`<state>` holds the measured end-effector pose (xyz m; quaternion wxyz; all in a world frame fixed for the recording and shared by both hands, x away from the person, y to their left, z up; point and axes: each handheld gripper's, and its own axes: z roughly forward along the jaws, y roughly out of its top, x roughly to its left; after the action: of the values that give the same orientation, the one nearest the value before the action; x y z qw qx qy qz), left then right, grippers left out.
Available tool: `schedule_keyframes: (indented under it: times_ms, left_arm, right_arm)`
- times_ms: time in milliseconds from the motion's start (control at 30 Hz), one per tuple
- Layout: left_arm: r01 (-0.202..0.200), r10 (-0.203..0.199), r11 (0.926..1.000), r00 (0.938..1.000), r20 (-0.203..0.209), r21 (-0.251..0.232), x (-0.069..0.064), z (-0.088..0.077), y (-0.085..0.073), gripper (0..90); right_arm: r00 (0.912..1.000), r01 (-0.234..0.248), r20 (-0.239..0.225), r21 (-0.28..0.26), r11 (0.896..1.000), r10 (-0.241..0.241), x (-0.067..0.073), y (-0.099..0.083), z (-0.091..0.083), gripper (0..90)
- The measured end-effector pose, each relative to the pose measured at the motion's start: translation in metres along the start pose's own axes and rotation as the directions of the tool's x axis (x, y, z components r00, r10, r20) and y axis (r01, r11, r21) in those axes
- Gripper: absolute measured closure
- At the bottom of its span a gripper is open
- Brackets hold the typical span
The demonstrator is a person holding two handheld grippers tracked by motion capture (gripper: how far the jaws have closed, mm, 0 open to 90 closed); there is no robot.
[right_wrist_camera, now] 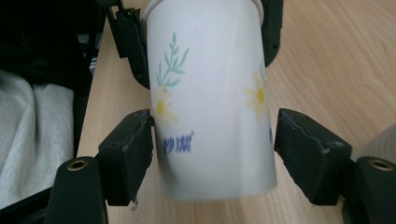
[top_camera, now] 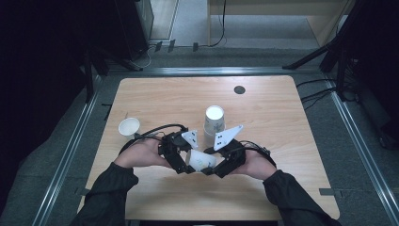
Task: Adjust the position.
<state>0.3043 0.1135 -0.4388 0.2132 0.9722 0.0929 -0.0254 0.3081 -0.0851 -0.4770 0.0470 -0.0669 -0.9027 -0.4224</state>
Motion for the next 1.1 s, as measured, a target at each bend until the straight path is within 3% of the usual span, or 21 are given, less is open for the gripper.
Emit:
schedule_keyframes:
  times_ms: [300,467,700,1000,1100]
  left_arm:
    - [-0.006,0.006,1.0000,1.0000,0.007,0.005,-0.002,0.005,0.006,26.8]
    - [-0.012,0.012,0.9995,0.9998,0.016,-0.031,-0.001,0.004,0.003,24.4]
    - [0.011,-0.008,0.9949,0.9996,0.028,-0.100,0.002,-0.002,-0.003,16.0]
    - [0.063,-0.054,0.9782,0.9974,0.047,-0.198,0.008,-0.007,-0.018,15.2]
    - [0.078,-0.069,0.9655,0.9965,0.047,-0.248,0.008,-0.009,-0.023,15.2]
  right_arm:
    - [0.9997,0.018,-0.015,0.031,0.999,-0.017,0.003,0.001,0.007,33.7]
    - [0.9996,0.028,-0.010,0.027,0.999,-0.028,0.003,0.001,0.005,33.8]
    - [0.9999,0.014,0.008,-0.010,1.000,-0.014,0.001,0.001,-0.005,33.6]
    - [0.9998,-0.013,0.015,-0.065,0.998,0.014,-0.002,-0.002,-0.020,33.6]
    - [0.9997,-0.016,0.018,-0.070,0.997,0.017,-0.003,-0.002,-0.022,33.5]
